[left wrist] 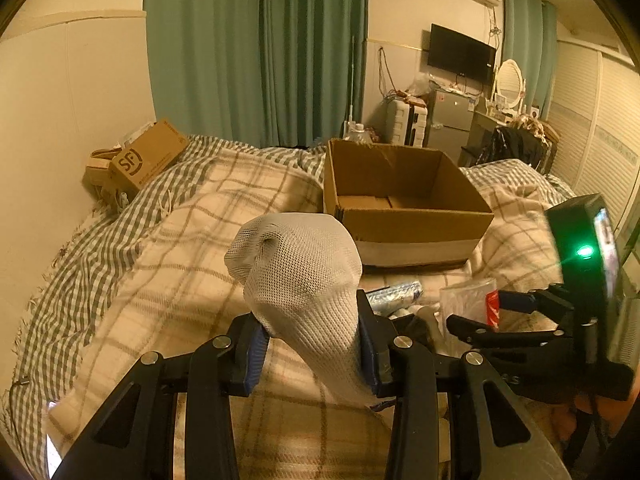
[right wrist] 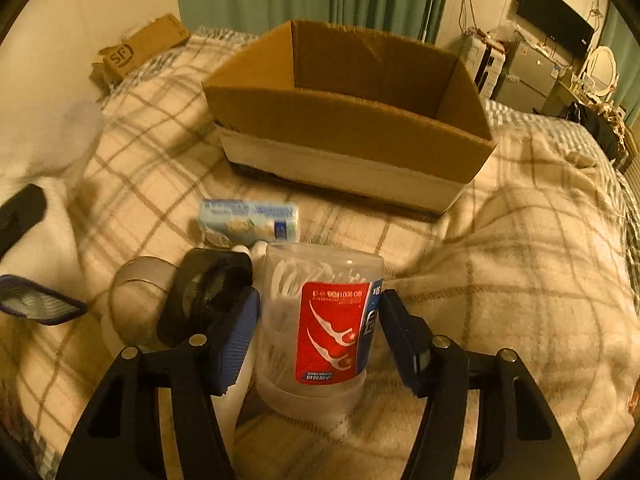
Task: Organize objects
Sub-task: 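Carry the sock with the left tool while the right tool carries the cup into the box, then move the left tool to the white tape roll while the right tool reaches the white plastic tube, then grasp the tape roll rim with the left tool while the right tool grasps the tube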
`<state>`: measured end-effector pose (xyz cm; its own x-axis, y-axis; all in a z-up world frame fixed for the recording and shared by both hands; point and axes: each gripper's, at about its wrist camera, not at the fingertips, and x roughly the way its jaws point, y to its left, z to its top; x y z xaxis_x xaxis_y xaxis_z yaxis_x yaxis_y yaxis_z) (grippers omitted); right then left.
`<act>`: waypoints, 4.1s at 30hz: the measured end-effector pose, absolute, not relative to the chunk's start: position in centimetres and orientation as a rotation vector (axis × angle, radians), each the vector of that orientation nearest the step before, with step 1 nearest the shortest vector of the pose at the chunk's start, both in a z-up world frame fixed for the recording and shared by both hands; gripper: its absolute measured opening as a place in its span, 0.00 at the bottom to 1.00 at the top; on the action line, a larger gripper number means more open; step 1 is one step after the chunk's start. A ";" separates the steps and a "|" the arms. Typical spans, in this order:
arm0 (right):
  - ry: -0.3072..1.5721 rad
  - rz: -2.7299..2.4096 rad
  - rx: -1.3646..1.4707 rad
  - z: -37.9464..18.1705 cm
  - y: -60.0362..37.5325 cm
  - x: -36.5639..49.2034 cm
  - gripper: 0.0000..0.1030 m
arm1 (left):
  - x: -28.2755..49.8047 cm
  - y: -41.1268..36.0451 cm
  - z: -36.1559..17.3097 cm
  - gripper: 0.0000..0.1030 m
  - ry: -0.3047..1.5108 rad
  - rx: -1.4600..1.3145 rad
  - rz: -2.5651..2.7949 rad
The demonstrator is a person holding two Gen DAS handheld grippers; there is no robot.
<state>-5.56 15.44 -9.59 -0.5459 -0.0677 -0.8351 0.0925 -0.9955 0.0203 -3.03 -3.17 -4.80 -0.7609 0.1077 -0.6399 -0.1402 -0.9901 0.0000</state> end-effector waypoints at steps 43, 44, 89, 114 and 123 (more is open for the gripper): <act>-0.067 -2.907 1.157 -0.3 23.3 -21.0 0.78 | -21.3 4.4 -4.1 0.67 0.114 -1.083 2.659; -0.071 -2.912 1.140 0.7 23.4 -20.4 0.78 | -20.7 4.1 -3.4 0.72 0.118 -1.065 2.676; -0.015 -2.798 1.374 -6.9 18.3 -3.7 0.82 | -5.9 2.1 -14.6 0.94 0.186 -1.359 2.376; 0.080 -2.697 1.438 -8.5 15.3 -3.2 0.82 | -3.0 -2.9 -7.4 0.12 -0.008 -1.145 2.452; 0.135 -2.427 1.664 -14.2 12.2 -5.6 0.55 | -3.3 -4.0 -7.9 0.08 -0.063 -1.155 2.454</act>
<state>-5.59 12.19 -14.23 -0.3490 -0.1089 -0.9308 0.2117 -0.9767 0.0349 -3.28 -3.96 -7.91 -0.5634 0.3952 -0.7256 -0.3571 -0.9084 -0.2174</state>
